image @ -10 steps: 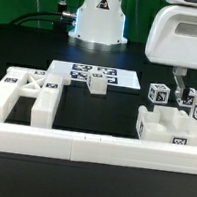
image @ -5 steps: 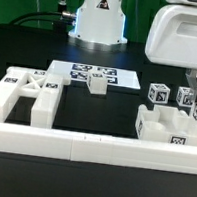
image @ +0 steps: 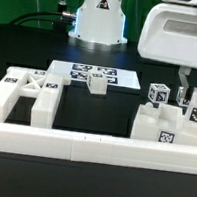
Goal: Assemble chair
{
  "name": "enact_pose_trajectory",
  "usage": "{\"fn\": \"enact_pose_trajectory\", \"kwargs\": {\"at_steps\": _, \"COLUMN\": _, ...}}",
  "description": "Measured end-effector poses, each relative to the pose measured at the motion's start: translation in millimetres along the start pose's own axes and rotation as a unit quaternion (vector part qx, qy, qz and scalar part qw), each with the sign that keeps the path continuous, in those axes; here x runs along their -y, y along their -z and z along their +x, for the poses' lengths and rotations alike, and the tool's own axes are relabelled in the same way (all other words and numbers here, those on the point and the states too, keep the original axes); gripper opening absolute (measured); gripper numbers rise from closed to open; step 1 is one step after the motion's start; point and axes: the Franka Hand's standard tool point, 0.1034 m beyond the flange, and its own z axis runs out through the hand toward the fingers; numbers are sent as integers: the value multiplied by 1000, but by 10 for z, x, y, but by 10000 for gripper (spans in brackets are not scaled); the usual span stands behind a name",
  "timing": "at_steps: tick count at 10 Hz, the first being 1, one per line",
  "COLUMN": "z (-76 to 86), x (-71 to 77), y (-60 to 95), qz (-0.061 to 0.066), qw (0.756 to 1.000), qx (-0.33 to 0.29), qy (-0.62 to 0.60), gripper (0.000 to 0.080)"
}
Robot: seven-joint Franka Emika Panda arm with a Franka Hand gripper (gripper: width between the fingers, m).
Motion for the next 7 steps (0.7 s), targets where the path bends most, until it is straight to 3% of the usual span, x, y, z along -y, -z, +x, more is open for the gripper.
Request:
{"fn": "enact_pose_trajectory", "kwargs": {"at_steps": 3, "z": 71, "x": -130, "y": 14, "qz": -13, "qw": 996, "qx": -9, "qy": -92, "gripper": 287}}
{"fn": "enact_pose_trajectory", "kwargs": {"at_steps": 4, "z": 71, "x": -129, "y": 14, "qz": -12, "qw": 996, "qx": -9, "qy": -93, "gripper": 363}}
{"fn": "enact_pose_trajectory", "kwargs": {"at_steps": 5, "z": 78, "x": -121, "y": 31, "qz": -11, "qw": 996, "qx": -10, "qy": -89, "gripper": 363}}
{"fn": "enact_pose_trajectory", "kwargs": {"at_steps": 7, "z": 62, "x": -170, "y": 308, "qz": 3, "qw": 999, "qx": -13, "qy": -41, "gripper": 616}}
